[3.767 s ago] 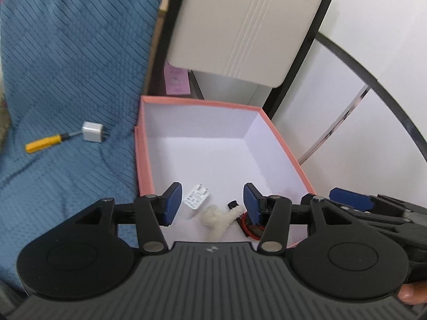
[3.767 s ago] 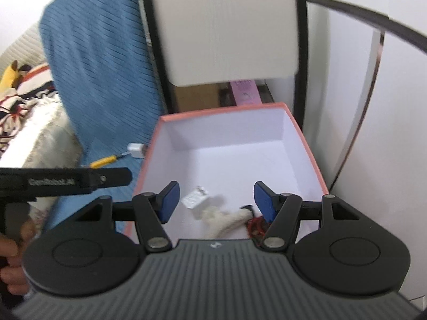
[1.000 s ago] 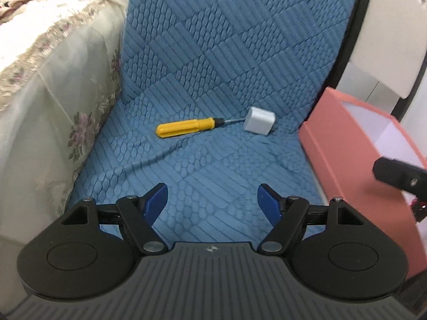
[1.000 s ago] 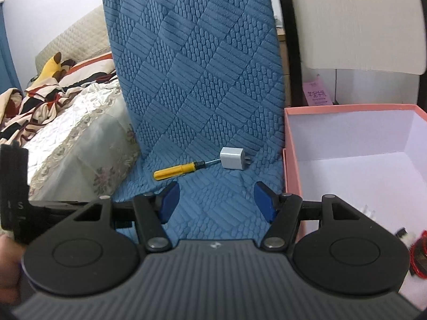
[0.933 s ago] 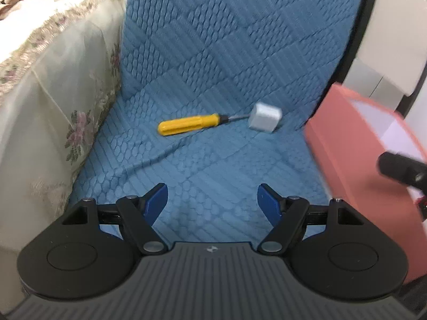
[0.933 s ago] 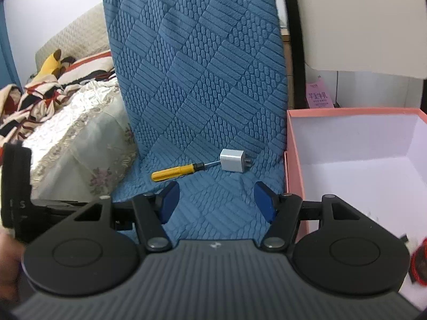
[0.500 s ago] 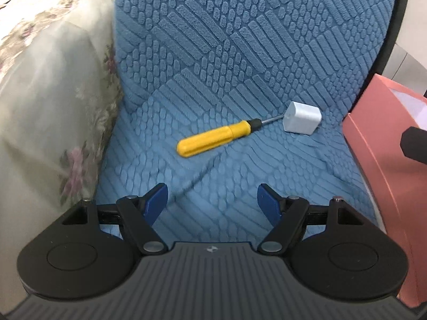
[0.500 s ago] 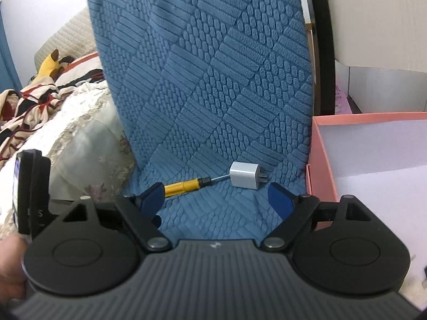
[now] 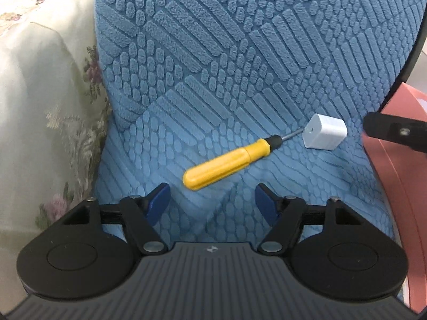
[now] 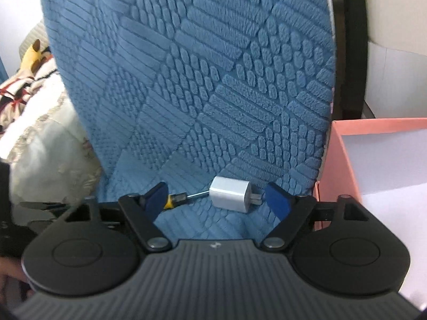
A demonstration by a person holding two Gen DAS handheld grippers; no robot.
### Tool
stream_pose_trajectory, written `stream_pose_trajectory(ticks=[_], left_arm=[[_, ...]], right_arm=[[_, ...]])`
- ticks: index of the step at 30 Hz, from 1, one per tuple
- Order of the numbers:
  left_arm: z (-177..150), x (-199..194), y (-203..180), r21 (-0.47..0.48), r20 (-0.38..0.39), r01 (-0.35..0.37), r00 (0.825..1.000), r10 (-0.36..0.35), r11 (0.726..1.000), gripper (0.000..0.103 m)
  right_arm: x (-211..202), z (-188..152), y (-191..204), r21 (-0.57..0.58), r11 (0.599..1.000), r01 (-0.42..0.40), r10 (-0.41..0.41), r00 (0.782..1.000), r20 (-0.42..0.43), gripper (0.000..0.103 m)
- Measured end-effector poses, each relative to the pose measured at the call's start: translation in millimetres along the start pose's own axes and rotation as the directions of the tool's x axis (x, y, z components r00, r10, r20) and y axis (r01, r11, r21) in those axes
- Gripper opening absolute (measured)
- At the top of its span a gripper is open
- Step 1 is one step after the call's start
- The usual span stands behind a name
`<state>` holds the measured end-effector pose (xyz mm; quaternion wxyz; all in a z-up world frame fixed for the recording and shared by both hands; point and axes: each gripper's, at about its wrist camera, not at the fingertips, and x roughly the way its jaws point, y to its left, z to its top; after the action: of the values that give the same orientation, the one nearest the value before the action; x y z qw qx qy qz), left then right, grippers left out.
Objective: Organize rigid objects
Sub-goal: 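Grasp the white charger plug with the right tool while the left tool grasps the yellow screwdriver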
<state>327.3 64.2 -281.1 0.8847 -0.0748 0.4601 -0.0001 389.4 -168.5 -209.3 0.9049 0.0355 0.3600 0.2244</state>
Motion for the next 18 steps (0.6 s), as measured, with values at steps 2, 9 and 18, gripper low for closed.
stream_pose_trajectory(ticks=[2, 9, 18], left_arm=[[4, 5, 2, 0.005, -0.005, 0.011, 1.000, -0.011, 1.000, 0.069], [16, 19, 7, 0.013, -0.012, 0.048, 0.999, -0.048, 0.999, 0.061], [26, 23, 12, 0.036, -0.014, 0.059, 0.998, -0.058, 0.998, 0.053]], right_arm=[[10, 1, 1, -0.013, 1.000, 0.006, -0.006, 1.000, -0.010, 0.073], [39, 7, 1, -0.051, 0.999, 0.020, -0.022, 0.999, -0.041, 0.064], [60, 3, 1, -0.100, 0.995, 0.021, -0.031, 0.995, -0.098, 0.057]])
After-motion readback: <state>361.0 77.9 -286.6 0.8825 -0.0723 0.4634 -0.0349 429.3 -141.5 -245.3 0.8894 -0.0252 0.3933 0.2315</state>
